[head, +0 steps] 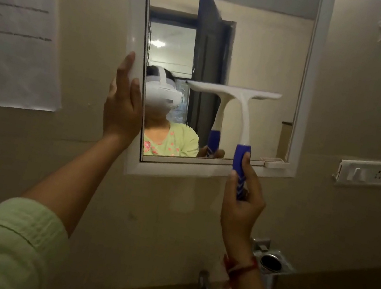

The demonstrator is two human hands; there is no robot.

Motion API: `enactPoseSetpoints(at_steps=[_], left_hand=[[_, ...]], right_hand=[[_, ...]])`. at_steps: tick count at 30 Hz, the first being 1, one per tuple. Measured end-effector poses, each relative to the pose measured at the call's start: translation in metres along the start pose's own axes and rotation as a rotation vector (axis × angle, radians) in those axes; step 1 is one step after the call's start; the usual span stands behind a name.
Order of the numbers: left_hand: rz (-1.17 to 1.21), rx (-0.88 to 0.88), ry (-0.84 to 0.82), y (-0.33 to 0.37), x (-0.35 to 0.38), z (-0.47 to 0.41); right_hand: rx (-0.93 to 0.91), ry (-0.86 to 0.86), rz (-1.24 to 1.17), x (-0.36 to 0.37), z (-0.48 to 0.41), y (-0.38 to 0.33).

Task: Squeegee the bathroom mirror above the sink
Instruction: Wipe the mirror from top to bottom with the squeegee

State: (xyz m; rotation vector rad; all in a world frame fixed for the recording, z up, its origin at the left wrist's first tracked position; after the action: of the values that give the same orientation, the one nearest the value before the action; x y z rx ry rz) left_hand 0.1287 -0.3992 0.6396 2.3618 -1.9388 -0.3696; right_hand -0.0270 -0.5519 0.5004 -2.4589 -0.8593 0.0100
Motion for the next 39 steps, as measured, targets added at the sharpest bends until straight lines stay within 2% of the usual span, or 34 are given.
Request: enactPoseSetpoints(at_steps=[5, 9, 17, 25, 32, 39], left_hand=[[-0.001, 0.007, 0.01, -0.002, 0.001, 0.0], [-0.001, 0.023, 0.012, -0.002, 0.001, -0.001], [0.0, -0.007, 0.016, -0.002, 0.001, 0.0], [0.013, 0.001, 0.024, -0.003, 0.0, -0.001], [0.051, 0.002, 0.009, -0.007, 0.002, -0.001], [0.081, 0.043, -0.004, -0.002, 0.0, 0.0]], right_hand=[[-0.043, -0.059, 0.076, -0.011, 0.036, 0.024], [0.009, -0.11, 0.117, -0.022, 0.083, 0.043], [0.007, -0.043, 0.028, -0.013, 0.037, 0.018], [0.076, -0.038, 0.087, -0.019, 0.102, 0.038], [0.034, -0.05, 0.067, -0.019, 0.046, 0.015], [0.079, -0.074, 0.149, -0.023, 0.103, 0.032]])
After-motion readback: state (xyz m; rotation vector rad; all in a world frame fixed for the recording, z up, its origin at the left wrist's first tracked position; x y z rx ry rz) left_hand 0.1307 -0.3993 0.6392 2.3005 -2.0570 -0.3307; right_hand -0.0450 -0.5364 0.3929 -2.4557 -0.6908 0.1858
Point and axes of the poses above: each hand's wrist, its own z-axis away from the middle knuckle, its own x-axis out of the palm, y = z × x, the point moved 1 cm from there along -z, towards the middle knuckle, and after that the axes turned 12 degrees about -y, right-handed, at the moved point
